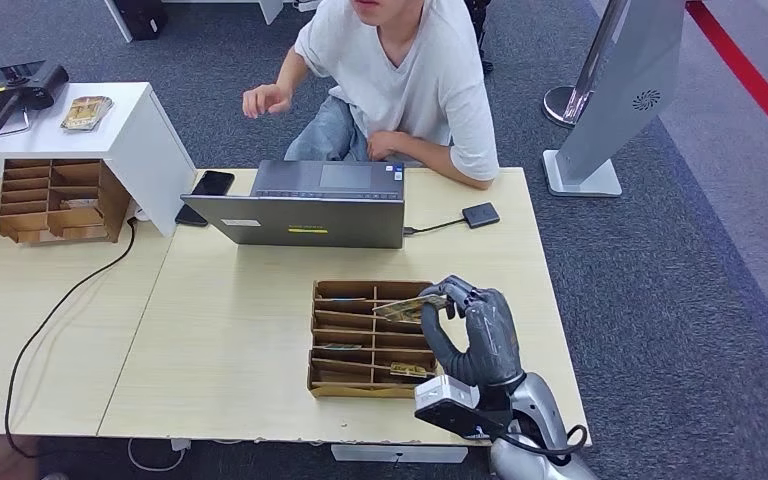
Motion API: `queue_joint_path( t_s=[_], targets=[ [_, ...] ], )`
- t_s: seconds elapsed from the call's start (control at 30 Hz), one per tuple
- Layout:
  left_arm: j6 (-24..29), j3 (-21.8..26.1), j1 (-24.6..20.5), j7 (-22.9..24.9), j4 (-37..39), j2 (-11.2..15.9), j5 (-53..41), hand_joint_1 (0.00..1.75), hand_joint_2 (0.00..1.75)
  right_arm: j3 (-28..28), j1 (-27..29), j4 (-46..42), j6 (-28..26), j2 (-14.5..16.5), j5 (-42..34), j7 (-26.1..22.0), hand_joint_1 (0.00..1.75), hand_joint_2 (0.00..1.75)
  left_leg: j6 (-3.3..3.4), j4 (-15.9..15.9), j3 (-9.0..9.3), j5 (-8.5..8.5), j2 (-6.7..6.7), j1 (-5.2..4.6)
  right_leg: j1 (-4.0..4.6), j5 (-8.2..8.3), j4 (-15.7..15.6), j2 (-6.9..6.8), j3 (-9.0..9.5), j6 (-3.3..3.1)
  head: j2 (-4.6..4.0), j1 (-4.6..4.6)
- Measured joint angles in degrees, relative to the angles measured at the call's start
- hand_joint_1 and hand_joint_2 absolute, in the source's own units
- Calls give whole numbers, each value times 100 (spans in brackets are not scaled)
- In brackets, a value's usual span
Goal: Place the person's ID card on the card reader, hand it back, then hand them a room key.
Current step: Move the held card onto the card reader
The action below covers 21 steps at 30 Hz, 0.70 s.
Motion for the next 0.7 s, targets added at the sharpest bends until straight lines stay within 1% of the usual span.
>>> queue_joint_path(
  t_s=[0.07, 0.13, 0.2, 0.27, 0.33, 0.47, 0.7],
  targets=[
    [0, 0, 0, -2, 1, 0, 2, 0, 0, -3, 7, -9, 39, -5, -53, -14, 175, 175, 0, 0, 0, 0, 0, 0, 0, 0, 0, 0, 0, 0, 0, 0],
    [0, 0, 0, -12, 1, 0, 12, 0, 0, -28, 64, -58, 234, -31, -308, -80, 175, 175, 0, 0, 0, 0, 0, 0, 0, 0, 0, 0, 0, 0, 0, 0],
    [-2, 0, 0, -33, 2, 3, 29, 0, 0, -144, 249, -197, 773, -140, -938, -210, 175, 175, 0, 0, 0, 0, 0, 0, 0, 0, -1, -1, 0, 0, 0, 0],
    [-5, 0, 0, -50, 2, 15, 34, 0, 0, -415, 564, -387, 1543, -385, -1669, -324, 175, 175, 1, 0, 0, -1, -1, 0, 0, 0, -1, -1, 0, 0, 0, 1],
    [-7, 0, 1, -55, 2, 26, 24, 0, 0, -657, 799, -485, 2041, -603, -2011, -343, 175, 175, 1, 1, 0, -1, -1, -1, -1, 0, -1, -2, 0, 0, 0, 1],
    [-7, 0, 1, -55, 2, 28, 5, 0, 0, -852, 969, -484, 2391, -823, -2112, -261, 175, 175, 1, 1, 0, -1, -1, -1, -1, 0, -2, -2, 0, 0, 0, 0],
    [-13, 0, 0, -57, 1, 28, -69, 0, 0, -1005, 1129, -424, 2782, -1138, -2242, -134, 175, 175, 1, 1, 0, -1, -1, -1, -1, 0, -2, -2, 0, 0, 0, 0]
  ],
)
